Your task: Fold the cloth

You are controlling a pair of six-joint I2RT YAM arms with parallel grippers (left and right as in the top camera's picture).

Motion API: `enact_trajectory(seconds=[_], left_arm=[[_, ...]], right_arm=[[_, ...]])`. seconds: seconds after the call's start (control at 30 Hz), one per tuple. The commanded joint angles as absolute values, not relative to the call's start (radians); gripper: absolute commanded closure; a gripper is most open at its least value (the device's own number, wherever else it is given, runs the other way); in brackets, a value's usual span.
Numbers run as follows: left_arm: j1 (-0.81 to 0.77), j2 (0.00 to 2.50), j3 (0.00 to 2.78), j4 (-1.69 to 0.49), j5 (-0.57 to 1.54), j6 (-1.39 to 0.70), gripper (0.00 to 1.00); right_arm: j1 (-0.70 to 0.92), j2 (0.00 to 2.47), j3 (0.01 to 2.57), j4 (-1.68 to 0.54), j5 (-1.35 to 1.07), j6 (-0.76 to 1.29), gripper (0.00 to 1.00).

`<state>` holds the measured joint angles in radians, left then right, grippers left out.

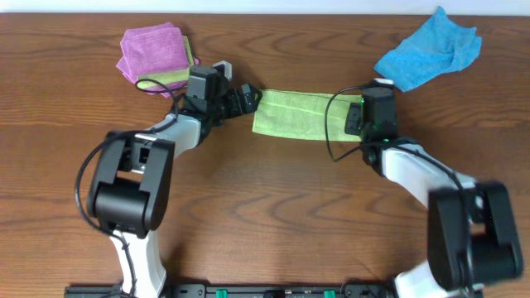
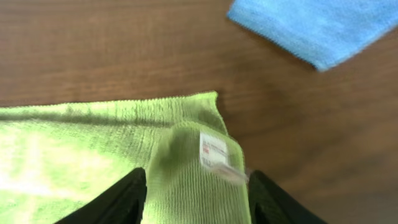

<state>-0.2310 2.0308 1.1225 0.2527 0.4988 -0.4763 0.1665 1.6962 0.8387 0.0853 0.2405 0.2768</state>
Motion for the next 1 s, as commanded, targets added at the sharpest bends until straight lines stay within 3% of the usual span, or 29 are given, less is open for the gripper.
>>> enact_trajectory(seconds=[0.0, 0.1, 0.23, 0.5, 0.77, 0.97], left_arm=[[-0.229, 1.963, 1.135, 0.219, 0.590, -0.471, 0.13], [-0.231, 1.944, 1.135, 0.210, 0.700, -0.473, 0.30], [-0.243, 1.940, 1.135, 0.204, 0.779, -0.564, 0.93], [-0.351, 1.942, 1.135, 0.173, 0.492, -0.655, 0.94], [-0.464, 1.942, 1.135, 0.150, 0.139, -0.650, 0.94], [-0.479, 1.950, 1.135, 0.154, 0.023, -0.620, 0.94]], right_arm=[[0.158, 1.592, 0.851, 0.001, 0.210, 0.395, 0.45], [0.158, 1.501, 0.851, -0.114, 0.197, 0.485, 0.43], [0.157, 1.369, 0.851, -0.271, 0.144, 0.619, 0.39], [0.134, 1.322, 0.815, -0.392, 0.073, 0.714, 0.36], [-0.006, 1.322, 0.630, -0.202, -0.078, 0.721, 0.33], [-0.026, 1.332, 0.529, -0.071, -0.112, 0.721, 0.33]])
